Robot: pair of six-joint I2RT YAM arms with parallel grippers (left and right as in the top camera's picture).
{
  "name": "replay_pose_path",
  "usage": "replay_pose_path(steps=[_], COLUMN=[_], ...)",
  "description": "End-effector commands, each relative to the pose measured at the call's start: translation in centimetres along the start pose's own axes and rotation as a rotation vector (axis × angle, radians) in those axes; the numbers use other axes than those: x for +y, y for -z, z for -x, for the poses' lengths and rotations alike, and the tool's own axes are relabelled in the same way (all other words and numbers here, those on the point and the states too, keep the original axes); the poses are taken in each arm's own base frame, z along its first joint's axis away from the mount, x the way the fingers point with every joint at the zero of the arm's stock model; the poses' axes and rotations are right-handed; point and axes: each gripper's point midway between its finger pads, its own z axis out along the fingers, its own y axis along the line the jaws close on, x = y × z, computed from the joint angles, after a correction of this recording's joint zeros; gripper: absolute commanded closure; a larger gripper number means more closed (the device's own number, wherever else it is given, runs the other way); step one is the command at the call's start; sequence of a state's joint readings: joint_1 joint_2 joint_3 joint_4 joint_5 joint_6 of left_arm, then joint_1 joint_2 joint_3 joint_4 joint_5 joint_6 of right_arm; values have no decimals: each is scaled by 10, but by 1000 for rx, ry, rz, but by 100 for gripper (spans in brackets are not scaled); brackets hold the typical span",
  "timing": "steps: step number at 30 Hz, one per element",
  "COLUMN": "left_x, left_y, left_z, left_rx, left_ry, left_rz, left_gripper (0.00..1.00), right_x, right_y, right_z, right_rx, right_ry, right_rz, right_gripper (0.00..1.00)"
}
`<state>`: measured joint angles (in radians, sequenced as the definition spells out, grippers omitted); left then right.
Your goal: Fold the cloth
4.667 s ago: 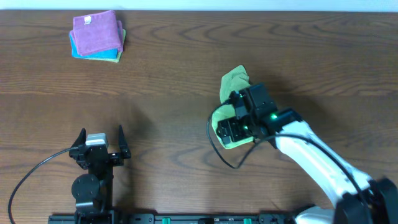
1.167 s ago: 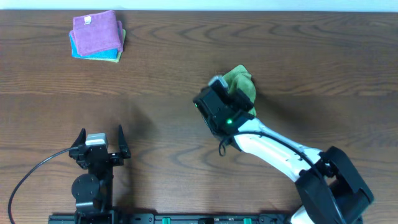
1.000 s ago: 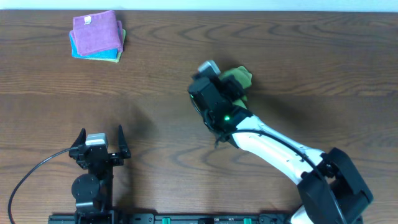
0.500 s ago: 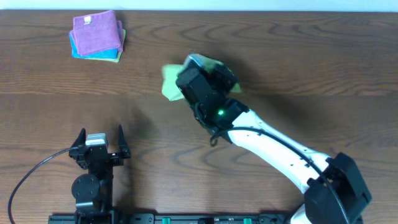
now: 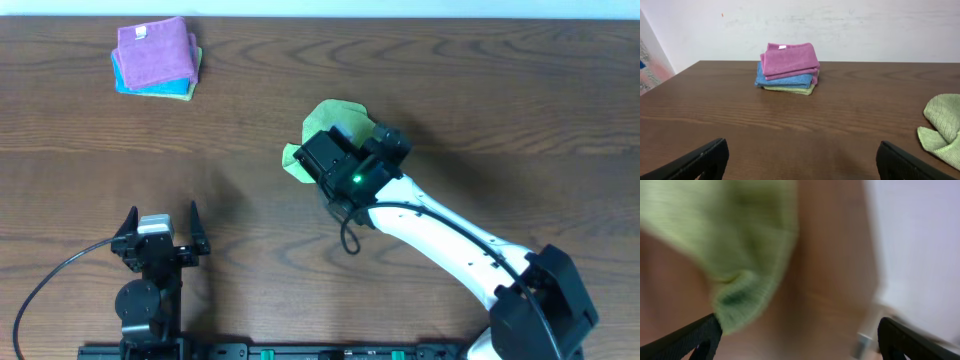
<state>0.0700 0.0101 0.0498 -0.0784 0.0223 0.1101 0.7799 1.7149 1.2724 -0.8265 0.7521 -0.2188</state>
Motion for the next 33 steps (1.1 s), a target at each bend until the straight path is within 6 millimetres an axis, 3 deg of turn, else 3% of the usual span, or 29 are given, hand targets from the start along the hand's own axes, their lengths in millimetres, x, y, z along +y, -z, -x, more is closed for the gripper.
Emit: replay_pose_path(steps=[1,4,8,10,14,18,21,27,33], left_x=[1,1,1,1,1,1,1,1,1], left_y=[-3,-3,-3,-3,-3,-3,-3,-3,-3], left_z=[-20,-20,-20,-20,-20,-20,-20,-20,-20], left_rx=[48,48,48,48,48,48,48,48,48], left_ry=[-19,-19,-19,-19,-19,-19,-19,-19,-19], left_rz=[10,10,10,10,10,10,10,10,10], left_gripper=[5,5,5,5,5,5,4,5,5], right_x=[46,51,78,75,67,70,79,84,91], right_y=[8,11,31,31,26,22,15,0,-36], right_z=[4,-18,-44,-41,-13,2,2,1,-9], right_rx=[-24,56,141,134,34,-40,-60,-63,35], right_ry=[-92,-33,63,9,-78,-43,29,114,213], right_rz=[286,310,502,487,448,449,460,434,334], right_gripper=[1,1,1,1,1,1,6,7,9])
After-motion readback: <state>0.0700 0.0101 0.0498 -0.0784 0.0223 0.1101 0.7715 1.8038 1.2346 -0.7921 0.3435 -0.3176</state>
